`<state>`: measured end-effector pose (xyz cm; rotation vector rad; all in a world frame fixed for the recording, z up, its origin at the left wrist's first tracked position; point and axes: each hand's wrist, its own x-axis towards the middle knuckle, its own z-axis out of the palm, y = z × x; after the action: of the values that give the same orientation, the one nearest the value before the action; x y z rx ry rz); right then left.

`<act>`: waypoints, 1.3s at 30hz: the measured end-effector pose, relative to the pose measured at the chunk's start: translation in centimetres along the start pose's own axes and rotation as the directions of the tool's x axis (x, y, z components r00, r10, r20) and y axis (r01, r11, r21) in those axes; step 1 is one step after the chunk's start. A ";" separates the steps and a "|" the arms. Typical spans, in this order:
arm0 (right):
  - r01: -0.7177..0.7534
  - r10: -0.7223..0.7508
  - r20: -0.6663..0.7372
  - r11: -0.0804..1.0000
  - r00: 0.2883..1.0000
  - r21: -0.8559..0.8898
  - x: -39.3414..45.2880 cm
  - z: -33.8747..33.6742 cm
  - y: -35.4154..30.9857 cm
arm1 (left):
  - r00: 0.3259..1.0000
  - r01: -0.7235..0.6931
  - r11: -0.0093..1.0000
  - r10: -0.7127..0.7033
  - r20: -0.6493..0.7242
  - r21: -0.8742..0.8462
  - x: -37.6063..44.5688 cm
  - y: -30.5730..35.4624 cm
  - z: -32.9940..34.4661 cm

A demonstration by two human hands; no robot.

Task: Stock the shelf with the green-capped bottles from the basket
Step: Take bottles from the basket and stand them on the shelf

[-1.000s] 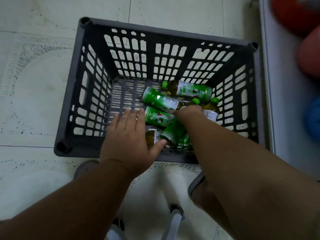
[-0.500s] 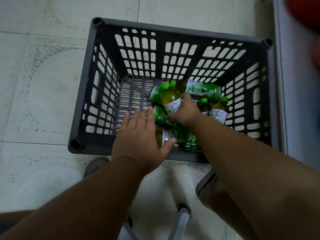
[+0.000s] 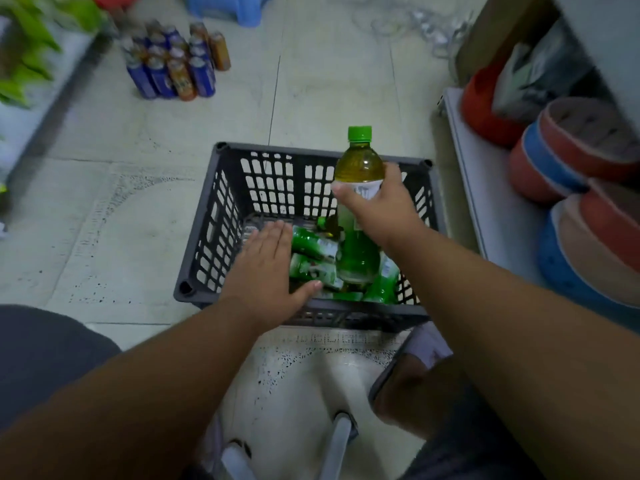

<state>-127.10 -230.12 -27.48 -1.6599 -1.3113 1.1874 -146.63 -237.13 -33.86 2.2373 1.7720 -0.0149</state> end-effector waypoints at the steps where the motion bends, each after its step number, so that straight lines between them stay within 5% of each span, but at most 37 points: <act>1: 0.023 -0.023 -0.013 1.000 1.000 0.009 -0.9 -0.5 -1.0 | 0.999 -0.001 0.999 -0.001 -0.038 -0.049 -0.4 0.5 -1.2; 11: 0.228 -0.218 -0.164 0.973 0.962 0.043 -9.3 -6.9 -6.9 | 0.987 -0.119 0.901 0.060 -0.150 -0.416 -4.1 9.7 -9.7; 17: 0.263 -0.252 -0.317 0.965 0.914 -0.008 -14.3 -11.9 -8.8 | 0.970 -0.236 0.697 0.130 -0.204 -0.677 -4.3 16.1 -11.8; 22: 0.228 -0.225 -0.553 0.972 0.802 -0.063 -19.4 -16.8 -9.8 | 0.922 -0.375 0.569 0.310 -0.232 -0.732 -4.4 21.8 -13.3; 31: 0.066 -0.100 -0.840 0.995 0.533 -0.076 -29.7 -26.0 -7.0 | 0.731 -0.570 0.448 0.659 -0.176 -0.689 -6.1 34.8 -13.1; 39: -0.010 0.075 -0.957 0.997 0.279 0.076 -35.5 -34.0 -0.4 | 0.454 -0.776 0.332 0.884 -0.110 -0.537 -5.6 46.8 -8.7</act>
<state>-97.62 -263.98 -7.44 -1.8423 -0.3840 0.0120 -104.81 -249.96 -14.40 2.2998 0.2208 0.3943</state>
